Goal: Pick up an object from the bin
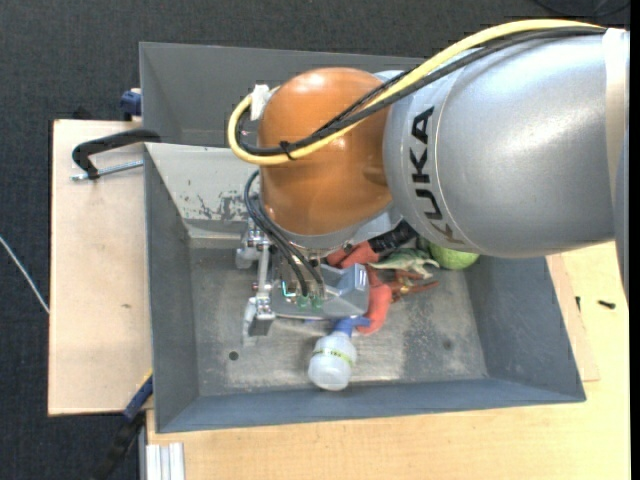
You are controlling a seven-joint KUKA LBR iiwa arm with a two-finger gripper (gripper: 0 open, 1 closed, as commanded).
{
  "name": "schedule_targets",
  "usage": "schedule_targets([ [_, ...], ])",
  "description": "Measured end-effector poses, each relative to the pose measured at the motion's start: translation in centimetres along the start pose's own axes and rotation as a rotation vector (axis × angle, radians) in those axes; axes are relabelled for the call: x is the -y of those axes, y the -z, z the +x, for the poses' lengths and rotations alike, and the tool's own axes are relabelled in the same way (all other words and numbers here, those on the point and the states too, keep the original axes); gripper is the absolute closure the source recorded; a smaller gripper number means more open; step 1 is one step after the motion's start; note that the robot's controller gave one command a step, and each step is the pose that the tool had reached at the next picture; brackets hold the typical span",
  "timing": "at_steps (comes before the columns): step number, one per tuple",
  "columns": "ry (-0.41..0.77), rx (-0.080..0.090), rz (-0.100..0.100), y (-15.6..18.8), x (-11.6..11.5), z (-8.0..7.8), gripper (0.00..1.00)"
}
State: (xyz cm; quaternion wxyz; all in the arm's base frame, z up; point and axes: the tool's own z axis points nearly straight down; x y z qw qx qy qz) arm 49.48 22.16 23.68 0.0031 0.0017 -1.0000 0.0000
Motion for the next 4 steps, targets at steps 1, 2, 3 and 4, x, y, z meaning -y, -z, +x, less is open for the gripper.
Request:
schedule_targets([
  [1,-0.002,0.008,-0.002,0.4,0.1,-0.2,0.00],
  [2,0.051,0.020,-0.006,-4.8,0.0,-5.7,0.00],
  [3,0.042,0.013,-0.002,-9.5,0.5,-6.2,0.00],
  [4,0.080,-0.003,0.002,-7.3,0.6,-5.1,0.00],
])
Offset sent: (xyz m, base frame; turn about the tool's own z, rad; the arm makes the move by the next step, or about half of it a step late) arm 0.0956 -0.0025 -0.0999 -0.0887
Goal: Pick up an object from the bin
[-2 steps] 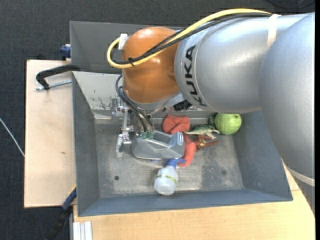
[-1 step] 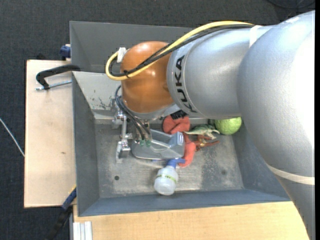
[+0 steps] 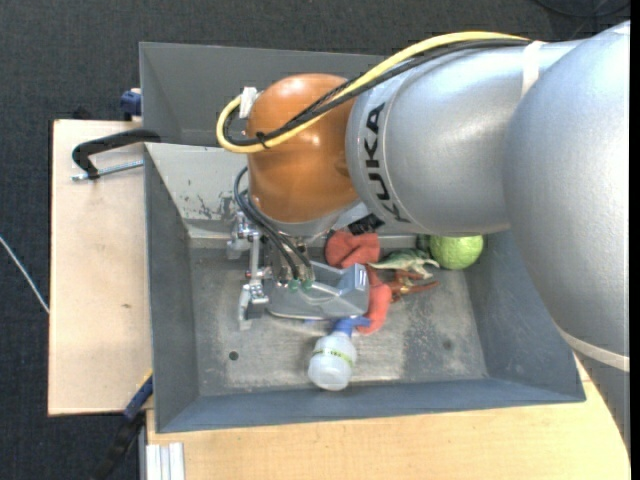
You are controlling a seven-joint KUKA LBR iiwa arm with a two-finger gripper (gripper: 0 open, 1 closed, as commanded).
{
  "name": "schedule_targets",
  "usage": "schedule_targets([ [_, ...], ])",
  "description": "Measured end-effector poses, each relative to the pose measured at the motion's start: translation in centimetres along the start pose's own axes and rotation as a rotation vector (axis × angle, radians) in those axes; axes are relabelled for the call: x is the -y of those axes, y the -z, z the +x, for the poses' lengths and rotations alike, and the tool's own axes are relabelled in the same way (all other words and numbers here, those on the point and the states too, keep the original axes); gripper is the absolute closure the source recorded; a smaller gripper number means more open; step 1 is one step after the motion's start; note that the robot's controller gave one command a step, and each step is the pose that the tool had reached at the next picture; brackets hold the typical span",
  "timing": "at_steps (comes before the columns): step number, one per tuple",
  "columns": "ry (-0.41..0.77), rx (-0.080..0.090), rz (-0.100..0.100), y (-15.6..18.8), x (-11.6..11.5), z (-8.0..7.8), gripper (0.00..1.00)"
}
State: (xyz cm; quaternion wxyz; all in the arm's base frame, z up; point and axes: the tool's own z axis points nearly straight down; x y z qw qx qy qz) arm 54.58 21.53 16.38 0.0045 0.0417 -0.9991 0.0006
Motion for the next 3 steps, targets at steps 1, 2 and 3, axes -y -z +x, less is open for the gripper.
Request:
schedule_targets([
  [1,0.024,0.018,-0.004,5.5,-0.1,-0.3,0.00],
  [2,0.172,0.016,-0.002,3.4,-0.6,0.7,0.00],
  [3,0.278,0.014,-0.002,1.9,-0.5,-0.8,0.00],
])
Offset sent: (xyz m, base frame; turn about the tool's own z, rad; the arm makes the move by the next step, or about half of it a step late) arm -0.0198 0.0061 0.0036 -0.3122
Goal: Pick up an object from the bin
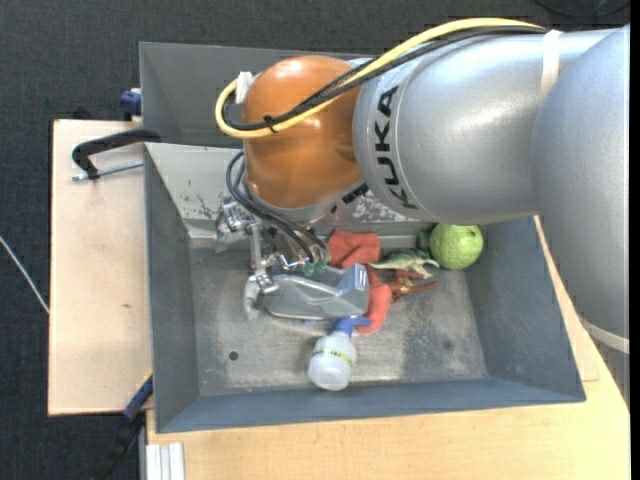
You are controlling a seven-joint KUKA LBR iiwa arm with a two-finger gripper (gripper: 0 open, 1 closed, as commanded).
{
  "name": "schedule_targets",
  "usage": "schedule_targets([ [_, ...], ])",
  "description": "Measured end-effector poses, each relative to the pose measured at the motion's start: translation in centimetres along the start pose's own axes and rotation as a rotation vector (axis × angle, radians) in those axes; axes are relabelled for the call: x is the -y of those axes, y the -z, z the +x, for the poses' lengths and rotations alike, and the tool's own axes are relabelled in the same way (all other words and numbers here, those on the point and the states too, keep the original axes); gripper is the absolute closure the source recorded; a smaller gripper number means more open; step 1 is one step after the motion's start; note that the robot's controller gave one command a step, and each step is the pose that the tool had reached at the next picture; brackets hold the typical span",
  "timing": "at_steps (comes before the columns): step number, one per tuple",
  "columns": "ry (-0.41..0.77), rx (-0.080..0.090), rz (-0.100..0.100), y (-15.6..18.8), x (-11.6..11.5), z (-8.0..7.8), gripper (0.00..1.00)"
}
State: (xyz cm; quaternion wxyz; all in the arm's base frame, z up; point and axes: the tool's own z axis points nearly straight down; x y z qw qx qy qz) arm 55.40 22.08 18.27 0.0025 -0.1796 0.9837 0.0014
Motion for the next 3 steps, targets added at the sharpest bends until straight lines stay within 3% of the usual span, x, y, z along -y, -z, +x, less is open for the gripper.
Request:
schedule_targets([
  [1,-0.228,0.002,0.000,-2.0,2.8,-2.4,0.00],
  [2,-0.284,-0.002,0.002,-2.1,4.4,-1.6,0.00],
  [3,-0.310,0.001,0.001,-5.5,7.5,-0.7,0.00],
])
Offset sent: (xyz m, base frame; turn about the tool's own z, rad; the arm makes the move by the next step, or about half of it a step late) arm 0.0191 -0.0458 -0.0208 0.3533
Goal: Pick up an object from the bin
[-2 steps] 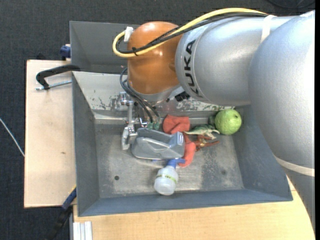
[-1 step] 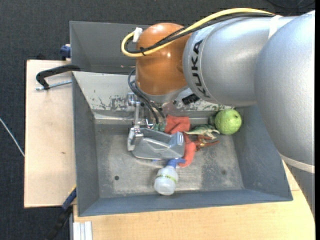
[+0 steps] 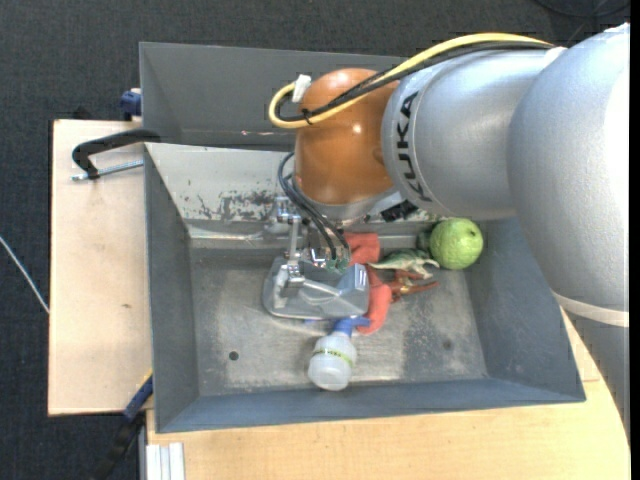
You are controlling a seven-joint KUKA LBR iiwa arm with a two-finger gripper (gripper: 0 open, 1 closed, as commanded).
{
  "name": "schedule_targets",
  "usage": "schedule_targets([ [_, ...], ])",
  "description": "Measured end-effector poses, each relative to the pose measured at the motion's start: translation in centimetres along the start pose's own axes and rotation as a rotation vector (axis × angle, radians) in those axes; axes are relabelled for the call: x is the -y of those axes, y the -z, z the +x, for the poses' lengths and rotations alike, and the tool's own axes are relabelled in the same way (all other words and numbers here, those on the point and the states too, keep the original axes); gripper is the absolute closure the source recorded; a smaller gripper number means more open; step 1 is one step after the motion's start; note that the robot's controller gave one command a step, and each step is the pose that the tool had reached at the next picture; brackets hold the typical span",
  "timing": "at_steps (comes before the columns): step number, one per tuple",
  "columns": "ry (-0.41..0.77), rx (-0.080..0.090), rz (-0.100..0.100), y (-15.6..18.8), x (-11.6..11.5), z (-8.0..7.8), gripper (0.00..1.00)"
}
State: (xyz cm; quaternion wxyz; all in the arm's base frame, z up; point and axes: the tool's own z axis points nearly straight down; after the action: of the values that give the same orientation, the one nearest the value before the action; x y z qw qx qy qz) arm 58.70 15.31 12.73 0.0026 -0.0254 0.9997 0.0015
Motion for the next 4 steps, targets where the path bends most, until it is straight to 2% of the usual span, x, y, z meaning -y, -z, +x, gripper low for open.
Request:
schedule_targets([
  [1,0.028,-0.016,-0.010,-2.6,1.7,0.4,1.00],
  [2,0.030,-0.015,-0.011,-2.6,1.7,0.4,1.00],
  [3,0.025,-0.015,0.001,0.3,2.2,0.2,1.00],
  [4,0.019,-0.003,0.001,2.8,2.0,-0.3,1.00],
])
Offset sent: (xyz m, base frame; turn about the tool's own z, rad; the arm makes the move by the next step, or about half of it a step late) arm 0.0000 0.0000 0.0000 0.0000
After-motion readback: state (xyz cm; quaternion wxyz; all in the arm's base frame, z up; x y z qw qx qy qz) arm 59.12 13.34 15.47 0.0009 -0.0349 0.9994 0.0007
